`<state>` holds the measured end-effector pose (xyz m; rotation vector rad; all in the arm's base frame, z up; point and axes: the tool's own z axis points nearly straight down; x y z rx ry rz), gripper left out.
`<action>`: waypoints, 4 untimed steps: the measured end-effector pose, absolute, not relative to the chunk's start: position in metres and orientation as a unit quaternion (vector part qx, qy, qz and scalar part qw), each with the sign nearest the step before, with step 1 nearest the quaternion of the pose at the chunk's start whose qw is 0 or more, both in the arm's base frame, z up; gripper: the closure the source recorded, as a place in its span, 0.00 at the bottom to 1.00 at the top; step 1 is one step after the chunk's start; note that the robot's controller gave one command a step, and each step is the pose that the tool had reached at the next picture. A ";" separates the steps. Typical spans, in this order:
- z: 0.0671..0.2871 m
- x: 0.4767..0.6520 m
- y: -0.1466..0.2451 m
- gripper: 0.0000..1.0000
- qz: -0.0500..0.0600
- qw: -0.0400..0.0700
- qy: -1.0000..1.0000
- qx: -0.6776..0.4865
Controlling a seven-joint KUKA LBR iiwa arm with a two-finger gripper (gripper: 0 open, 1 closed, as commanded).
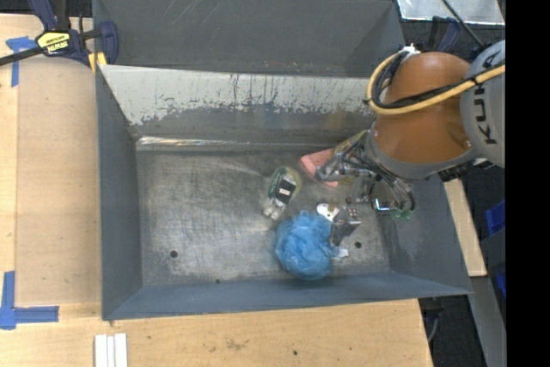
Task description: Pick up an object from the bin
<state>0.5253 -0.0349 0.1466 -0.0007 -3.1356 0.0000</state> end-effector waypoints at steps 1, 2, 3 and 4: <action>0.151 0.527 -0.035 0.00 0.000 -0.001 -1.000 0.000; 0.105 0.503 -0.007 0.00 0.001 -0.004 -0.989 0.145; 0.089 0.497 0.004 0.00 0.001 -0.003 -0.977 0.212; 0.099 0.503 0.026 0.00 0.001 -0.002 -0.963 0.269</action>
Offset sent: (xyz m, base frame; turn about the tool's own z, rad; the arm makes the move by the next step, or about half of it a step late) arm -0.0427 0.0503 -0.0766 -0.4844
